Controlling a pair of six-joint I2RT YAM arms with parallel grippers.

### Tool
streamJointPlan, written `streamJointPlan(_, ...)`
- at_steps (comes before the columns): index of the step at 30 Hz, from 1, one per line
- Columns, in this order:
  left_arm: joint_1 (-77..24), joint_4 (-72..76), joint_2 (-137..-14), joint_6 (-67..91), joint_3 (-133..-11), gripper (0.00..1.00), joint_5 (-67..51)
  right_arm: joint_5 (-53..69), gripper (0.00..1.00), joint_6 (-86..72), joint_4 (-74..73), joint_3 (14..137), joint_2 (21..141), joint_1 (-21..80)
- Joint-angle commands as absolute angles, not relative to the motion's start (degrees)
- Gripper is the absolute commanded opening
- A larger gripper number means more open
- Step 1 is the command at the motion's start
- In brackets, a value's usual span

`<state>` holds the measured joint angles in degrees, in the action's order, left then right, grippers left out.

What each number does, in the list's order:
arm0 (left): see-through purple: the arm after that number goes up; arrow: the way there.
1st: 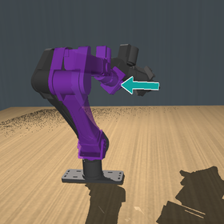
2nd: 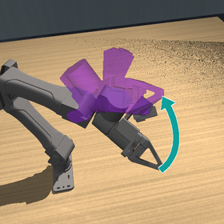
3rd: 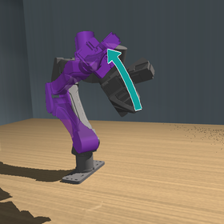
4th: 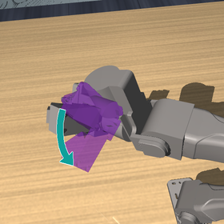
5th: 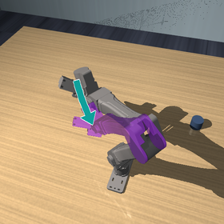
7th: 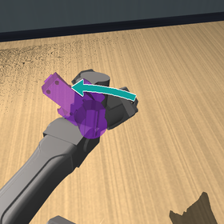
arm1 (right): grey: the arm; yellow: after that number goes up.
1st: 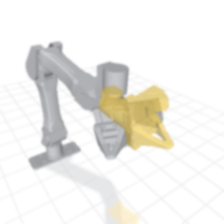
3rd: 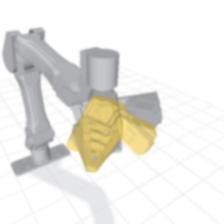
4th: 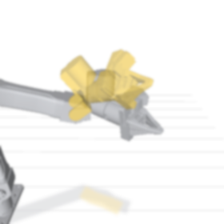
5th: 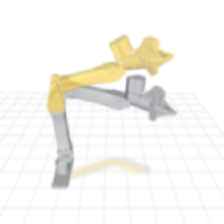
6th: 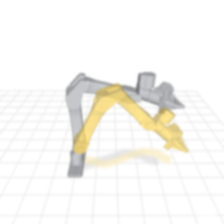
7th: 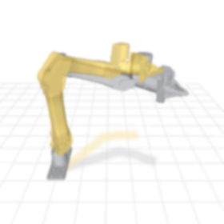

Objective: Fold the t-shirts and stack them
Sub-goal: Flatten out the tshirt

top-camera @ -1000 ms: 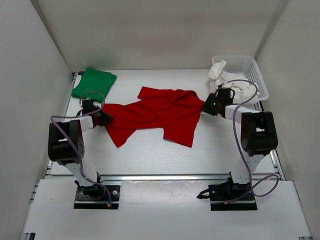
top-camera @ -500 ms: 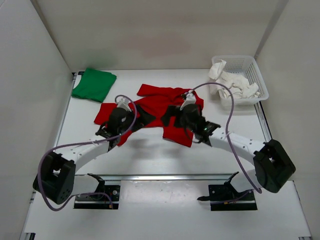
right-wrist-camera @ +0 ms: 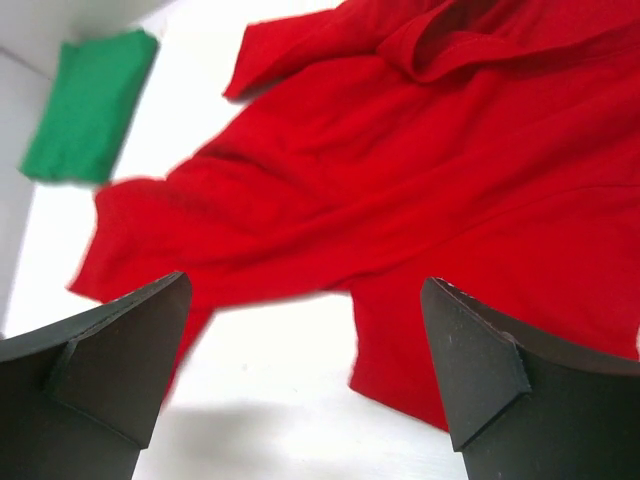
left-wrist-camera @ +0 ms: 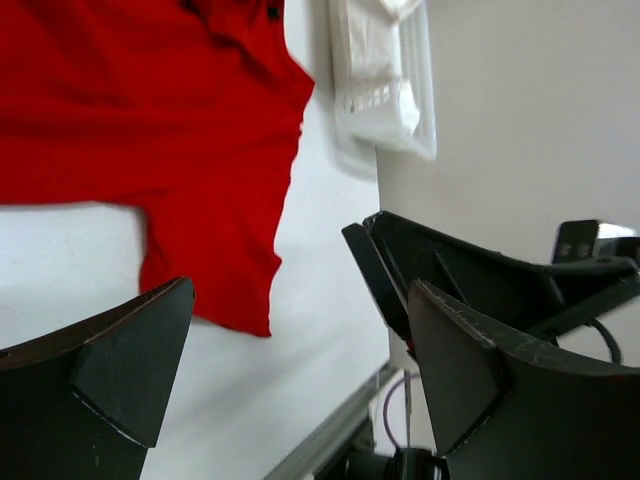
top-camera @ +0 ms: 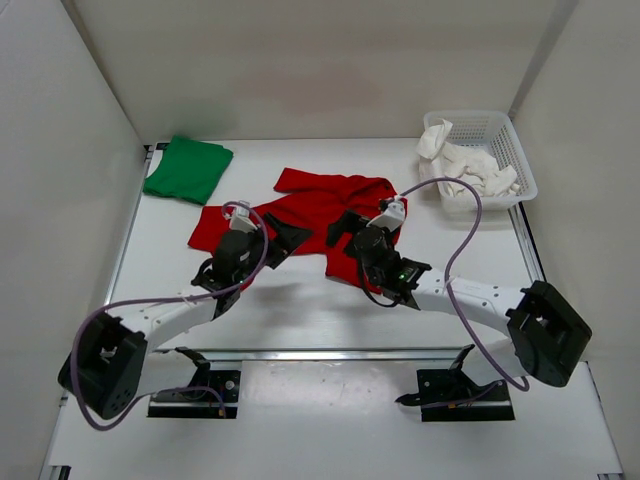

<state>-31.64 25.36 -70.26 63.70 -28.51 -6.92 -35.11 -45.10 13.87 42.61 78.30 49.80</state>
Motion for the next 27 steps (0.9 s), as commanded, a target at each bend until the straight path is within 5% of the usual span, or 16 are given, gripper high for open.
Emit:
streamJointPlan(1, -32.26, 29.96, -63.65, 62.94, -25.67, 0.98, 1.39, -37.71, 0.99, -51.93, 18.63, 43.15, 79.27, 47.82)
streamJointPlan(6, -28.93, 34.8, -64.24, 64.3, -24.79, 0.98, -3.59, -37.45, 0.99, -53.08, 20.03, 44.65, 81.04, 47.11)
streamJointPlan(13, -18.9, 69.64, -81.89, 83.48, -18.02, 0.99, -27.05, -37.03, 0.99, -51.07, 19.86, 47.9, 82.35, 48.79)
streamJointPlan(16, -18.02, 72.85, -85.16, 85.69, -19.59, 0.99, -32.23, -31.39, 0.99, -48.62, 23.56, 46.23, 81.91, 46.68)
streamJointPlan(19, -14.87, 76.1, -84.91, 83.42, -19.78, 0.98, -35.06, -21.13, 0.99, -50.61, 2.39, 56.2, 84.37, 40.81)
streamJointPlan(22, -11.17, 68.78, -79.21, 72.31, -18.8, 0.98, -37.77, -11.82, 0.99, -48.81, -14.83, 66.68, 89.11, 36.31)
streamJointPlan(25, -11.6, 35.79, -68.68, 51.31, -25.73, 0.99, -28.27, -8.72, 0.99, -36.37, -6.2, 60.07, 81.51, 37.17)
streamJointPlan(27, -12.48, 27.61, -62.94, 47.04, -26.01, 0.99, -21.57, -7.57, 0.99, -31.05, -4.75, 57.05, 78.59, 36.57)
